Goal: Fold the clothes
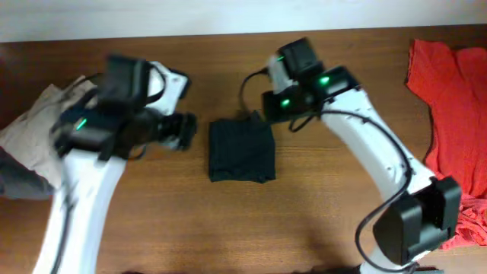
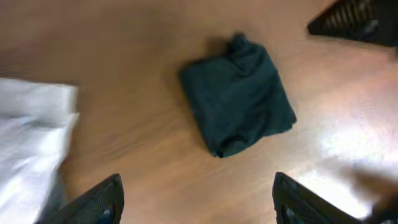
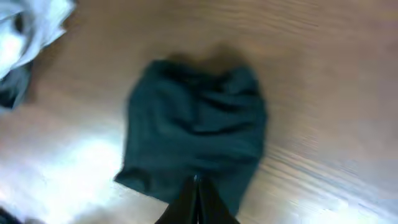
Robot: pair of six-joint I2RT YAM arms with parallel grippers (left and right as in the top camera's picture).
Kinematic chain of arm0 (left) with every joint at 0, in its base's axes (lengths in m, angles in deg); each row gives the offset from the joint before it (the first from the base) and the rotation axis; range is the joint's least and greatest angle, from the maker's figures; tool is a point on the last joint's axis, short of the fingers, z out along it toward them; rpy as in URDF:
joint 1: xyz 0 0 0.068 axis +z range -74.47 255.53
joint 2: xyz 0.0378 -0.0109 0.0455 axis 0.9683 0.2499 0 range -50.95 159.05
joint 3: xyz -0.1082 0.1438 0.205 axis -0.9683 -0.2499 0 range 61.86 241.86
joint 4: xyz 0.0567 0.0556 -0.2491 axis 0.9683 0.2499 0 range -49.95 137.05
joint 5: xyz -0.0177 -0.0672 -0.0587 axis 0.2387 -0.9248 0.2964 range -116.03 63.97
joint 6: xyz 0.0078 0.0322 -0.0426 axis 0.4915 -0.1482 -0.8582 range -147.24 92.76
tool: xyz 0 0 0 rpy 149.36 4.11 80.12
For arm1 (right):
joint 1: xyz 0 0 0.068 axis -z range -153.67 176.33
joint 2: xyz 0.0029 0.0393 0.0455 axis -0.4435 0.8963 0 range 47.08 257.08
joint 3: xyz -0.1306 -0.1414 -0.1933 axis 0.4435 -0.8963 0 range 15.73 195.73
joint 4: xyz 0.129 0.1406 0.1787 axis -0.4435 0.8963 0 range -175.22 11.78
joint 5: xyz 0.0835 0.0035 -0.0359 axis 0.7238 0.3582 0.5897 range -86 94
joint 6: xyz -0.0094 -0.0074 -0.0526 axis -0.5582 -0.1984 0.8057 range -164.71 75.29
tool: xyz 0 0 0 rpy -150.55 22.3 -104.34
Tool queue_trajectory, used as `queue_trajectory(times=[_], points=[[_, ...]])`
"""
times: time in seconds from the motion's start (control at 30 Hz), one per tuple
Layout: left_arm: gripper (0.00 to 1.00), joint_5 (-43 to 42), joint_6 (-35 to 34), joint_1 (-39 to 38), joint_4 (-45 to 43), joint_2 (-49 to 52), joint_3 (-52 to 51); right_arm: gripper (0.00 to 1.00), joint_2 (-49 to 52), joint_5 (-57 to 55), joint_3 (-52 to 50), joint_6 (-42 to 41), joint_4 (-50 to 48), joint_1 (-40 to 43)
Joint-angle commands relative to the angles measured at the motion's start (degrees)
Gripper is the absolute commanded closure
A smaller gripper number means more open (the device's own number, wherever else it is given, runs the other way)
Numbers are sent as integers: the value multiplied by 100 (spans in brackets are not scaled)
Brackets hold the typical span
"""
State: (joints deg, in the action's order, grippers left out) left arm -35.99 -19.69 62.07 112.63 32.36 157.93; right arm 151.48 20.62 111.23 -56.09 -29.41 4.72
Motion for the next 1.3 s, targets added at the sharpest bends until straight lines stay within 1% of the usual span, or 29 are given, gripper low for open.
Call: queue_trajectory(times=[0.0,0.03,0.07,0.13,0.17,0.27,0.43,0.53,0.57,0.6,0.7,0.77,0.87,1.0,1.13,1.17,1.2,1.27], points=[[24,-1064,765,-2,-376,852,-306,94,409,531,-114,-160,103,289],[24,-1117,815,-20,-455,1073,-334,95,501,669,-142,-160,105,332],[28,-1134,892,-46,-509,1335,-337,94,616,815,-181,-160,101,365],[32,-1128,1058,-109,-629,1884,-337,95,852,1054,-229,-157,96,367],[42,-1130,1191,-160,-772,2378,-337,96,1062,1309,-229,-142,85,354],[50,-1130,1187,-190,-1054,3016,-337,96,1329,1639,-229,101,-24,264],[51,-1003,1172,-188,-1541,3816,-337,96,1578,1569,-234,101,-68,140],[51,-431,916,-188,-1812,4144,-337,96,1718,1226,-234,76,-120,131],[52,-190,780,-188,-1867,4214,-337,96,1790,1049,-234,72,-151,131],[55,146,560,-188,-1921,4288,-337,96,1856,782,-234,7,-166,131],[56,1102,-184,-175,-2009,4409,-337,96,2114,212,-234,-11,-225,138],[56,1366,-393,-166,-2011,4409,-337,96,2284,7,-236,-7,-278,149],[55,1368,-389,-168,-1982,4406,-337,96,2457,-304,-236,-7,-286,149],[54,1456,-393,-164,-1720,4378,-334,96,2411,-754,-219,-4,-109,179],[53,1475,-507,-129,-1502,4183,-334,96,2223,-772,-216,20,267,334],[50,1475,-544,-129,-1475,4098,-334,95,2166,-772,-216,20,343,367],[48,1475,-544,-129,-1456,3974,-334,96,2105,-767,-216,20,411,404],[42,1473,-544,-129,-1449,3530,-334,96,1884,-680,-216,149,538,448]])
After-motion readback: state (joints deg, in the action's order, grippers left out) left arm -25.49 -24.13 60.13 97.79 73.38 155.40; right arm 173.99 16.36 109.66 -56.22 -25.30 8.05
